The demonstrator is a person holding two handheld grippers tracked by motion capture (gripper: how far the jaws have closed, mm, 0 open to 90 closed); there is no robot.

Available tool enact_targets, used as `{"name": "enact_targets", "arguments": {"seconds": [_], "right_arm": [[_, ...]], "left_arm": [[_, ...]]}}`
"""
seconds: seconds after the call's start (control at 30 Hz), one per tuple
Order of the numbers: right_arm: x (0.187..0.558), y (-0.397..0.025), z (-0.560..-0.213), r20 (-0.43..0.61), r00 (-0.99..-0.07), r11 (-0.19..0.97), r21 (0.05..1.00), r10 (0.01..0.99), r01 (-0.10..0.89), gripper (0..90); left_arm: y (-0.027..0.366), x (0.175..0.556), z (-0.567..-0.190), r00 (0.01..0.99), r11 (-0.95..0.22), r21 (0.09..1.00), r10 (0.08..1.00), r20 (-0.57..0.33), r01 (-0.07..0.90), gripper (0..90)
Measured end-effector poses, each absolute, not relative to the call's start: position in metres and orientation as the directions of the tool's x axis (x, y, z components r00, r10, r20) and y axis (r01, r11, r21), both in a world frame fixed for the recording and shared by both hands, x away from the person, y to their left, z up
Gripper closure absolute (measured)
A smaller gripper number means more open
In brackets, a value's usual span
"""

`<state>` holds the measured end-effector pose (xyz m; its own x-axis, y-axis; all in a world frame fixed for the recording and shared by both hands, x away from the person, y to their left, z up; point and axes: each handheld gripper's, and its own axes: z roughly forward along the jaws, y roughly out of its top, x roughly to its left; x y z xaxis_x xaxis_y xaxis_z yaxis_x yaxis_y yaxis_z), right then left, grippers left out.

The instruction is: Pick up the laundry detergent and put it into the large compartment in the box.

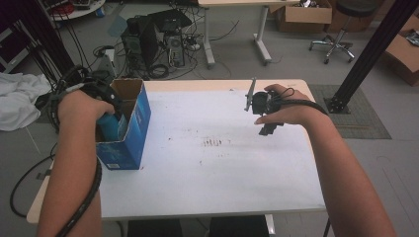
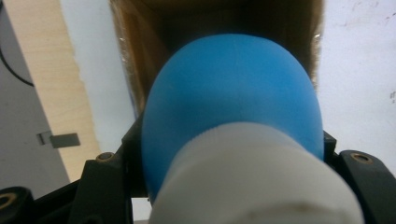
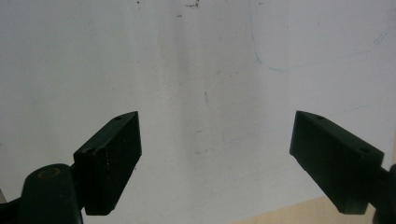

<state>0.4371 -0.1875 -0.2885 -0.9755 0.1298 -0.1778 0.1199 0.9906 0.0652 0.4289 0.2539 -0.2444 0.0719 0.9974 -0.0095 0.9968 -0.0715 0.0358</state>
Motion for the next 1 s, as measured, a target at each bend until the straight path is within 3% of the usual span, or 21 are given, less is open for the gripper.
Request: {"name": "enact_targets", "arguments": {"seconds": [1.0], "right_arm": [[0.435,-0.189,-0.29,-0.181,-0.975,0.991,0.061,0.132,0.123,16.7]], "left_arm": [[0.253,0.429,-0.291,0.083,-0.083,0.006,0.996,0.012,0.997,39.1]]}}
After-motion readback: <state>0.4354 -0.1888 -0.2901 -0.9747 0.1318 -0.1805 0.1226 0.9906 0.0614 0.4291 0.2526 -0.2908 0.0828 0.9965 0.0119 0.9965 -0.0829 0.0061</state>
